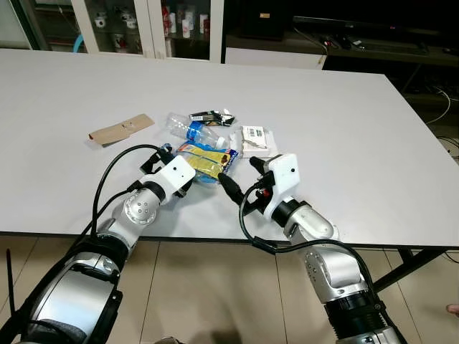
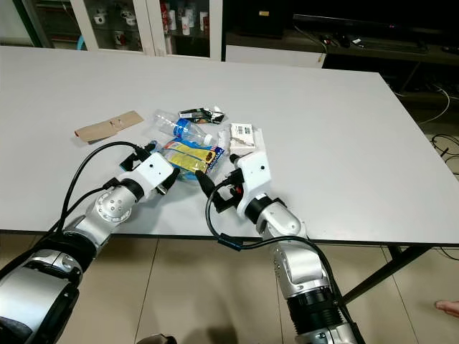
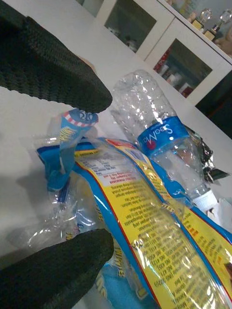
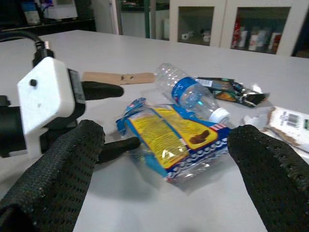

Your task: Picking trash to rubbish bin

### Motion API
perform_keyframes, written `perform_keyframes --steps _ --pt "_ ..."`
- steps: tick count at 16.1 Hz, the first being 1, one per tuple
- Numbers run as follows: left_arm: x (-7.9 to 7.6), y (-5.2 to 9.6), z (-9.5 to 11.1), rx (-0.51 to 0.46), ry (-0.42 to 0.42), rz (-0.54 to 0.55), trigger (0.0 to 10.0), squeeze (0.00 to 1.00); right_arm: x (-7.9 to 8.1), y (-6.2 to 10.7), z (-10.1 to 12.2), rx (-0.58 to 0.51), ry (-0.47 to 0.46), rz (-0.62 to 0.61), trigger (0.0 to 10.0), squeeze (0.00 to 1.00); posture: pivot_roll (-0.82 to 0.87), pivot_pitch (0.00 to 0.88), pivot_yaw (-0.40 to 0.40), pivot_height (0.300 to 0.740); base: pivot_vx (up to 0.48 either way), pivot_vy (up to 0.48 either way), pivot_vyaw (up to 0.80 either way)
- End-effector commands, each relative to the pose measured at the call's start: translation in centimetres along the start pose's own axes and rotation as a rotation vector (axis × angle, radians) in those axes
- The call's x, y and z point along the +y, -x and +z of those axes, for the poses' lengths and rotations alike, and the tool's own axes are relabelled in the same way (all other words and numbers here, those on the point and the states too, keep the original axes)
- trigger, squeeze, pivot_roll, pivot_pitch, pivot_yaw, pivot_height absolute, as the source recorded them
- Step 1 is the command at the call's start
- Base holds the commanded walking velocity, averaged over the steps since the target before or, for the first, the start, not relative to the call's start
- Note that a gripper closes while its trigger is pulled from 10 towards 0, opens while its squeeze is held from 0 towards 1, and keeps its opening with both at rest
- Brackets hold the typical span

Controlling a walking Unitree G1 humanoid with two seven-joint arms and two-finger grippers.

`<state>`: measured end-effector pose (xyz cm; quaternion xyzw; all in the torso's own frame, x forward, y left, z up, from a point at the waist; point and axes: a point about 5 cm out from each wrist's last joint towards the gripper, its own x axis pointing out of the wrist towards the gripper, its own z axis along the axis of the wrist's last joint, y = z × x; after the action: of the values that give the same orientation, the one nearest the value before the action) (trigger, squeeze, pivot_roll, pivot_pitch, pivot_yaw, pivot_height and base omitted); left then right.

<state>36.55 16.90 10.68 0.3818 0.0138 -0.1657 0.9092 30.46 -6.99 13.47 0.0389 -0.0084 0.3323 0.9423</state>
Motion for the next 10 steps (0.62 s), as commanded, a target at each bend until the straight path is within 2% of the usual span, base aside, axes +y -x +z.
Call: perform_keyframes --steps 1,9,10 --pt "0.06 -0.27 0.47 -0.014 -0.012 -0.007 10.0 0.0 0.25 0.16 0.23 -0.003 0.003 0.018 10.0 0.0 -0.05 0.066 -0.06 0.74 0.0 0.0 0.0" --pt "-0.43 -0.29 0.39 -0.008 -0.015 -0.033 10.0 0.0 0.67 0.59 0.26 0.001 -0.012 0.031 10.0 0.0 -0.07 0.082 -0.055 0.74 0.0 0.0 0.0" --pt "-0.64 -0.3 0.4 -0.008 -0.026 -0.042 0.0 0.0 0.73 0.69 0.21 0.004 -0.013 0.03 10.0 0.0 -0.08 0.081 -0.055 0.74 0.0 0.0 0.0"
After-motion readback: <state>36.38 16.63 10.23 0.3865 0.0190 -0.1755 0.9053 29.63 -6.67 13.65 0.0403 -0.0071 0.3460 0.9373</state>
